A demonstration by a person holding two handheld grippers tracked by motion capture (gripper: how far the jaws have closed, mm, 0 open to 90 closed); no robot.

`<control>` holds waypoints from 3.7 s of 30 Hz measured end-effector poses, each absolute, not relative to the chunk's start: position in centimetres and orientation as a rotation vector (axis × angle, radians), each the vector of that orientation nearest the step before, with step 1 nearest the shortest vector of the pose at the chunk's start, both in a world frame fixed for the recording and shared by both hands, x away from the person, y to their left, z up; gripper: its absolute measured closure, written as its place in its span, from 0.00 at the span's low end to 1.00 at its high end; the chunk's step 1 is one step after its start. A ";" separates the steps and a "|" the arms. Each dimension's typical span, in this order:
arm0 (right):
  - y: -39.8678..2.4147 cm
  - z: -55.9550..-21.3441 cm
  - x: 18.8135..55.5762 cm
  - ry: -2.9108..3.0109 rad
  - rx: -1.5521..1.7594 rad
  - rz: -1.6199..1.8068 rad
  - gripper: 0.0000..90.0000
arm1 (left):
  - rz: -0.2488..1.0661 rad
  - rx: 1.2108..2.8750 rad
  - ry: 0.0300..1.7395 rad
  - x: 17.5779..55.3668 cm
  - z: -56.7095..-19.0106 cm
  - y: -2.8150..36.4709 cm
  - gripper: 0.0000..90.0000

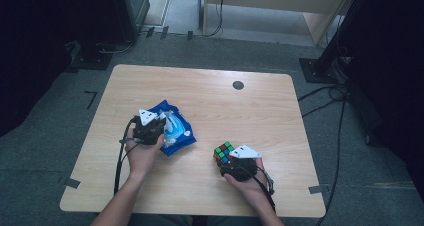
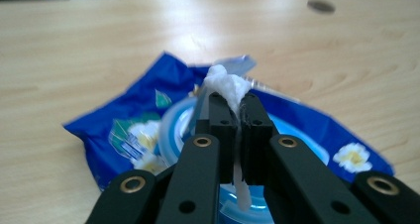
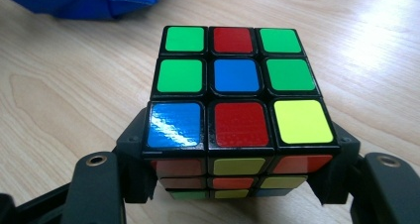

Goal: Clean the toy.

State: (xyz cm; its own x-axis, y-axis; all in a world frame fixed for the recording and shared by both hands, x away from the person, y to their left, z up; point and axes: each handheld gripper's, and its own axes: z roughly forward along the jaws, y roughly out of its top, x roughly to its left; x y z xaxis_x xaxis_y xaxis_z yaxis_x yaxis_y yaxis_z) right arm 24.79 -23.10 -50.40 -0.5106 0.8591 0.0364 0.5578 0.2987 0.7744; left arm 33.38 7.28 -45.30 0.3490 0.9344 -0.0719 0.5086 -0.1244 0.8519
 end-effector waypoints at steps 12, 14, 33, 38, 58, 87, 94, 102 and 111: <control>-22.6 -51.2 25.0 2.242 1.227 1.078 0.38 | 0.555 1.616 0.993 29.2 -41.2 8.2 0.95; -22.6 -51.4 24.9 2.240 1.217 1.084 0.38 | 0.527 1.629 0.960 28.6 -41.5 7.6 0.95; -22.0 -51.6 24.7 2.254 1.133 1.093 0.39 | 0.335 1.686 0.816 26.8 -43.1 4.3 0.94; -20.5 -49.7 24.0 2.272 1.043 1.157 0.39 | 0.233 1.749 0.689 25.8 -43.1 2.4 0.93; -20.7 -48.2 23.1 2.241 0.991 1.199 0.39 | 0.180 1.843 0.470 24.3 -43.2 0.8 0.55; -18.5 -48.4 21.9 2.304 0.825 1.152 0.39 | 0.362 1.962 0.496 24.8 -44.8 0.6 0.92; -19.0 -48.0 21.9 2.258 0.845 1.146 0.39 | 0.404 1.953 0.561 25.5 -44.8 1.7 0.93; -19.5 -47.7 22.2 2.225 0.864 1.173 0.39 | 0.426 1.943 0.662 26.4 -44.9 3.3 0.93; -18.7 -47.9 21.8 2.240 0.816 1.182 0.39 | 0.272 1.890 0.512 24.5 -43.6 1.0 0.93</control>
